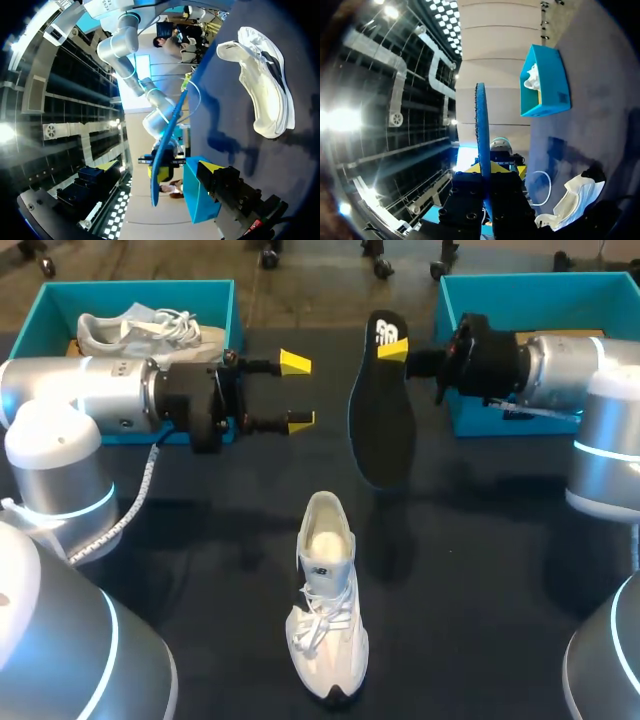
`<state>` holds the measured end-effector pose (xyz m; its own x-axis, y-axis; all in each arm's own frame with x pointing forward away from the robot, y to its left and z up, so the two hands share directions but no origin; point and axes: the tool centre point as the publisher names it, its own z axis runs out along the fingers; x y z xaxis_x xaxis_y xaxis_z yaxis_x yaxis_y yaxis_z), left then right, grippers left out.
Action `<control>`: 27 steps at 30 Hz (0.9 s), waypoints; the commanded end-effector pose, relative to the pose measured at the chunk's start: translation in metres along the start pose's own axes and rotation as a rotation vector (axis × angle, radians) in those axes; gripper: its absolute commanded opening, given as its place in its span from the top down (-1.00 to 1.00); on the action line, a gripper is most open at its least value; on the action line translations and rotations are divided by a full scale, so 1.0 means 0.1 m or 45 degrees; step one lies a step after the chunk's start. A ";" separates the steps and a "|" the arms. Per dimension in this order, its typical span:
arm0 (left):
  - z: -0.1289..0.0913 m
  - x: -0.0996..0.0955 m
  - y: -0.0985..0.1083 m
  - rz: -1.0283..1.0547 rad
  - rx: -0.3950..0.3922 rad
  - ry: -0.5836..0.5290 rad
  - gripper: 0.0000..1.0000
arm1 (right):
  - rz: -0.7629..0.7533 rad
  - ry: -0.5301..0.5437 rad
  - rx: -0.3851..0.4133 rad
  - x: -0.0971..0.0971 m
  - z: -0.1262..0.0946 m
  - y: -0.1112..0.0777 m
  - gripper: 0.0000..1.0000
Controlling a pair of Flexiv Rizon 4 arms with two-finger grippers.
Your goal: Take the shoe out of the shoebox, open the shoe tongue, remove and reinsert the insole, then place the shoe into the shoebox
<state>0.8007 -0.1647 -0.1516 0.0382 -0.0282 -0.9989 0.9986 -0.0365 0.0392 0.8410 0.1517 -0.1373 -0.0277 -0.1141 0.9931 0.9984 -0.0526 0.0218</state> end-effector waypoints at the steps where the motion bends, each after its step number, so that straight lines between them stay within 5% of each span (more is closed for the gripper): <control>1: 0.05 0.01 0.05 0.001 0.008 -0.001 -1.00 | -0.001 0.010 0.061 -0.07 0.06 0.16 1.00; 8: 0.05 0.01 0.05 0.001 0.008 -0.001 -1.00 | -0.001 0.010 0.061 -0.07 0.06 0.16 1.00; 27: 0.49 0.24 0.35 0.003 -0.031 0.017 -1.00 | 0.093 -0.020 0.056 -0.23 0.20 0.20 1.00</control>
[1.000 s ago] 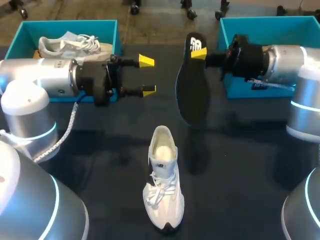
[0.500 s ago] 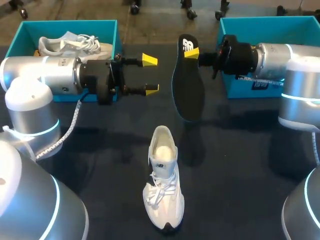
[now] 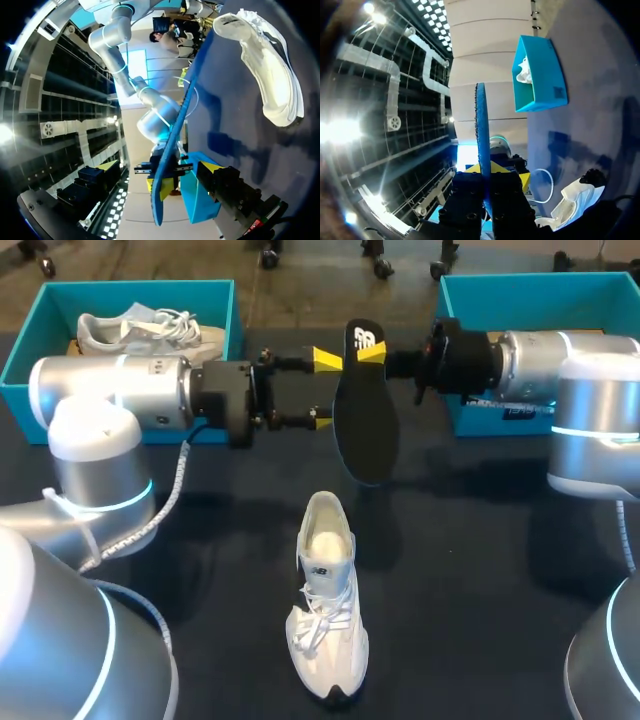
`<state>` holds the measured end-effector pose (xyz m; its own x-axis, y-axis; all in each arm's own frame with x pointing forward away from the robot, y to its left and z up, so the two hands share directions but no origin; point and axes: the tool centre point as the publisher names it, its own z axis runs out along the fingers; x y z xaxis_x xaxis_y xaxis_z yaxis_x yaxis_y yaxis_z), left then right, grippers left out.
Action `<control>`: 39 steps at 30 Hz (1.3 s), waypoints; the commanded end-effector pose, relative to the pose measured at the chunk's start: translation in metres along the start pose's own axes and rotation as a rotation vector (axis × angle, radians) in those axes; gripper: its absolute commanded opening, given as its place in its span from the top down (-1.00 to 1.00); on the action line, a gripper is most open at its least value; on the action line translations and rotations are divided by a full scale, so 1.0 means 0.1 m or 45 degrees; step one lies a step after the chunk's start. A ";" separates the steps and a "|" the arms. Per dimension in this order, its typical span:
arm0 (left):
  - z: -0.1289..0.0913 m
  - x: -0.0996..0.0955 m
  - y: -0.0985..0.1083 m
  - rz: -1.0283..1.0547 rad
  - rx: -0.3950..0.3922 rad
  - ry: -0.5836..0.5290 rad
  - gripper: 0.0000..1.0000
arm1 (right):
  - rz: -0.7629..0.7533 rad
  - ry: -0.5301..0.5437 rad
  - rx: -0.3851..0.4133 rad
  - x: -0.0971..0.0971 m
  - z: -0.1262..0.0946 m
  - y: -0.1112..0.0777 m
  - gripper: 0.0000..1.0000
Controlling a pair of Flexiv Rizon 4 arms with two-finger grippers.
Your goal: Take the shoe out of the shoebox, open the shoe tongue, remove and reinsert the insole, then place the shoe into the shoebox
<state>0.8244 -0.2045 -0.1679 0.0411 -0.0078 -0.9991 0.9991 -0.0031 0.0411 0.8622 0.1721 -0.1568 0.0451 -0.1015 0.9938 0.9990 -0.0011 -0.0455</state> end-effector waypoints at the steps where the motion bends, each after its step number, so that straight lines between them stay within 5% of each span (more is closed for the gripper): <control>1: 0.12 0.06 0.10 0.000 0.013 -0.010 -1.00 | 0.001 -0.001 0.000 0.00 0.01 0.00 1.00; 8: 0.21 0.01 0.12 0.002 0.032 -0.013 -0.99 | 0.001 -0.001 0.000 0.00 0.01 0.00 1.00; 13: 0.24 -0.03 0.06 0.013 0.038 0.014 -0.63 | 0.001 -0.001 0.000 0.00 0.01 0.00 1.00; 16: 0.25 -0.05 0.05 0.018 0.037 0.027 -0.04 | 0.001 -0.001 0.000 0.00 0.01 0.00 1.00; 39: 0.34 -0.09 0.09 0.034 0.060 0.049 0.29 | 0.001 -0.001 0.000 0.00 0.01 0.00 1.00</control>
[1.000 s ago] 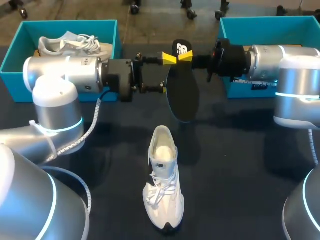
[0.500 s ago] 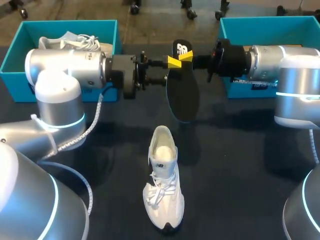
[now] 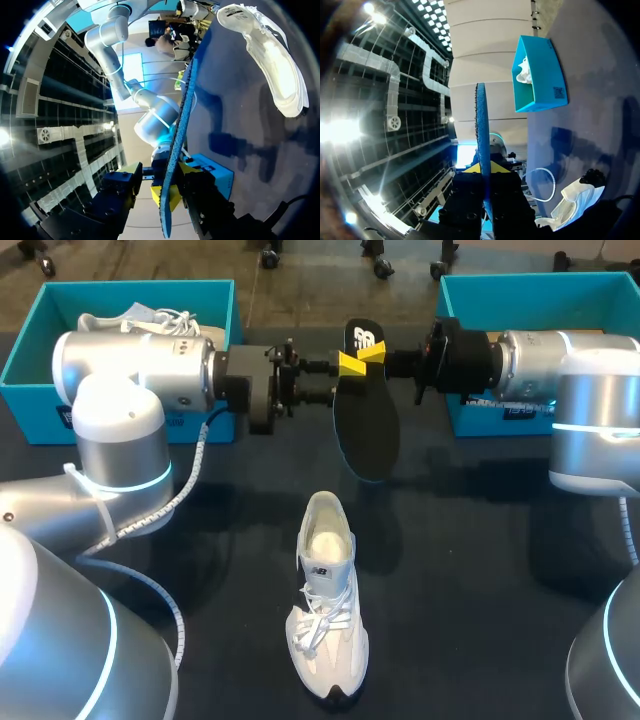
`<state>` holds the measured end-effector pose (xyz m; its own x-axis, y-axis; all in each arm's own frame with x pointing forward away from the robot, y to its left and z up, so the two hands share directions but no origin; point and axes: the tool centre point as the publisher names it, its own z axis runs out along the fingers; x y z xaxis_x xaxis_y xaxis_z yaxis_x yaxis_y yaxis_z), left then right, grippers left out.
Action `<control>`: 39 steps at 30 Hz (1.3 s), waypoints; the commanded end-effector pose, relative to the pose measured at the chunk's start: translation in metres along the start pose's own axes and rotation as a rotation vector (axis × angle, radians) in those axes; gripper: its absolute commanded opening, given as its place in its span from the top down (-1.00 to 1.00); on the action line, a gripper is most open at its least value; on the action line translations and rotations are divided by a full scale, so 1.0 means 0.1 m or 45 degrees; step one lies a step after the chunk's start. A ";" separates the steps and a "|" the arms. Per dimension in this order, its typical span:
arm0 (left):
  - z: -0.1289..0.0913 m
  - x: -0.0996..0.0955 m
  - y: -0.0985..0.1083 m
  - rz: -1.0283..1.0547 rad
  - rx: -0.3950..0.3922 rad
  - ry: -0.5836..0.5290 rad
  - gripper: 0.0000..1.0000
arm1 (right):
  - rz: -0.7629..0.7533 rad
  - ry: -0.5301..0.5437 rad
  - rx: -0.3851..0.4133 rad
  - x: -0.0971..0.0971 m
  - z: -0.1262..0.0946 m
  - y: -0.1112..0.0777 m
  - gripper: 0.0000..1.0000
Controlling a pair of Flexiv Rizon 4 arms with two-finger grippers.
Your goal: Take the shoe out of the shoebox, open the shoe tongue, remove and reinsert the insole, then place the shoe into the shoebox
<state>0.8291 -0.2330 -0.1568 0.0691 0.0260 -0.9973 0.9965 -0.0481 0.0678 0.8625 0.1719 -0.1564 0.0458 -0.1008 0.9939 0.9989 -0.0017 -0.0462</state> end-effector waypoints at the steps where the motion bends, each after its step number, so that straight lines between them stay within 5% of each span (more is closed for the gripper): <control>1: 0.06 0.01 0.04 -0.001 0.004 0.006 0.37 | 0.000 0.000 0.001 -0.01 0.01 0.00 1.00; 12: 0.06 -0.02 0.04 0.010 0.008 0.008 0.48 | 0.000 0.000 0.001 -0.01 0.01 0.00 1.00; 19: 0.09 0.01 0.06 -0.002 0.012 0.006 1.00 | 0.000 0.000 0.001 -0.01 0.01 0.00 1.00; 28: 0.10 0.08 0.07 0.008 0.003 0.021 1.00 | 0.000 0.000 0.001 -0.01 0.01 0.00 1.00; 29: 0.09 0.09 0.07 0.013 0.005 0.024 1.00 | 0.000 0.000 0.001 -0.01 0.01 0.00 0.66; 30: 0.08 0.09 0.06 0.019 0.006 0.027 1.00 | -0.001 0.005 -0.005 0.00 -0.01 -0.02 -0.69; 31: 0.06 0.10 0.05 0.020 0.006 0.030 1.00 | -0.010 -0.002 -0.017 0.01 -0.03 -0.03 -1.00; 39: -0.13 0.17 0.03 -0.119 0.025 0.034 1.00 | -0.032 -0.021 -0.068 0.05 -0.20 -0.19 -1.00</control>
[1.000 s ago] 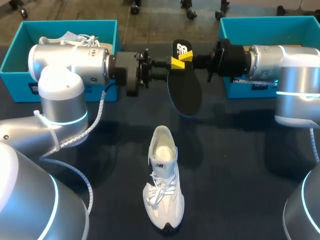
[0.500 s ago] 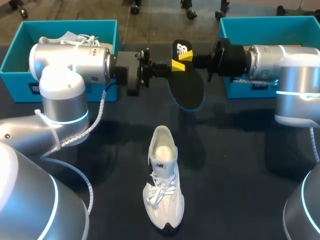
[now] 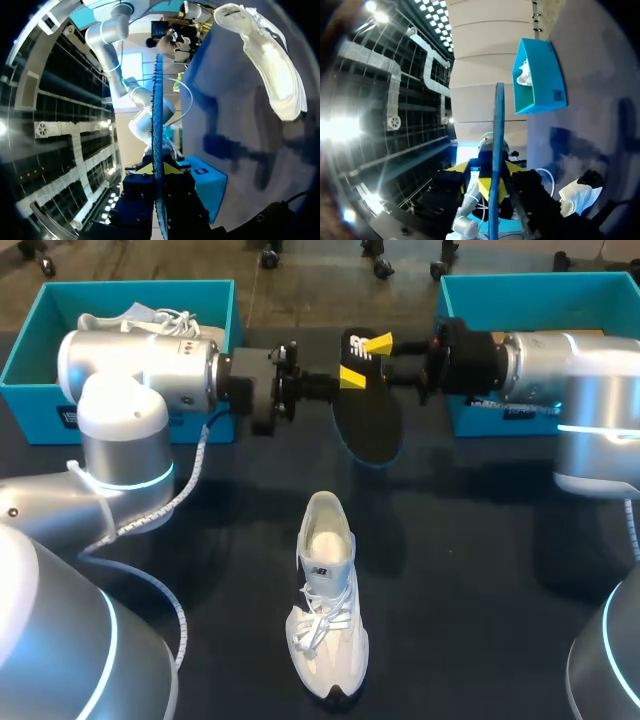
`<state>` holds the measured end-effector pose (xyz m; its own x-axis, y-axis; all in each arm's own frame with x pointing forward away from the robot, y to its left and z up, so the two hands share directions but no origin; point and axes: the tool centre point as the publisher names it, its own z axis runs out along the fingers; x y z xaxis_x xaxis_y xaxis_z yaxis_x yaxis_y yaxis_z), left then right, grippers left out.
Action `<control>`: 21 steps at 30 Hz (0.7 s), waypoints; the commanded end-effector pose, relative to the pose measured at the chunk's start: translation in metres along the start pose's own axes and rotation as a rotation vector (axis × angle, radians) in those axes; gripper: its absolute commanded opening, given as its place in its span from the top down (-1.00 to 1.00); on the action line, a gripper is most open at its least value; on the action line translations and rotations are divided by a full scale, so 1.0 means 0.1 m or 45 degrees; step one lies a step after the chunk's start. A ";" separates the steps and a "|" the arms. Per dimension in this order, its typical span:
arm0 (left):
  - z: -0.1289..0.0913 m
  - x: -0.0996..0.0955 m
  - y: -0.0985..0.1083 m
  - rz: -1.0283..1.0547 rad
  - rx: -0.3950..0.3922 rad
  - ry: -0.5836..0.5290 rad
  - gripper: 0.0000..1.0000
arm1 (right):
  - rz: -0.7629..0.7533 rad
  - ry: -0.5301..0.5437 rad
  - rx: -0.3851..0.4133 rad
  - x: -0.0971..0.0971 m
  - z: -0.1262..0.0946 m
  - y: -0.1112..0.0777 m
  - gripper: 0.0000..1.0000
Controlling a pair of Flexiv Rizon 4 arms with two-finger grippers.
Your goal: Take the shoe out of the shoebox, open the shoe tongue, remove and reinsert the insole, then place the shoe into the shoebox
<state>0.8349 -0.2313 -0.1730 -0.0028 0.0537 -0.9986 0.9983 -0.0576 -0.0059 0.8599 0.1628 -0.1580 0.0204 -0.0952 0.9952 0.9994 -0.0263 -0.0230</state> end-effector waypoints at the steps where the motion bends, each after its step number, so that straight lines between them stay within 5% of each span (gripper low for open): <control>1: -0.14 0.00 -0.03 -0.045 0.004 0.004 1.00 | -0.001 -0.020 -0.045 0.06 -0.13 -0.18 -1.00; 7: -0.34 -0.09 -0.12 -0.427 -0.018 -0.017 1.00 | -0.006 -0.070 -0.050 0.11 -0.29 -0.28 -1.00; 11: -0.43 -0.11 -0.22 -0.700 0.065 -0.030 1.00 | -0.008 -0.102 -0.049 0.15 -0.36 -0.32 -1.00; 21: -0.44 -0.12 -0.26 -0.652 0.098 -0.020 1.00 | -0.008 -0.102 -0.049 0.15 -0.36 -0.32 -1.00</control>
<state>0.8072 -0.1854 -0.1576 -0.4922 0.0747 -0.8673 0.8623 -0.0940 -0.4975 0.8277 0.1260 -0.1461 0.0170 -0.0181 0.9997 0.9977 -0.0647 -0.0181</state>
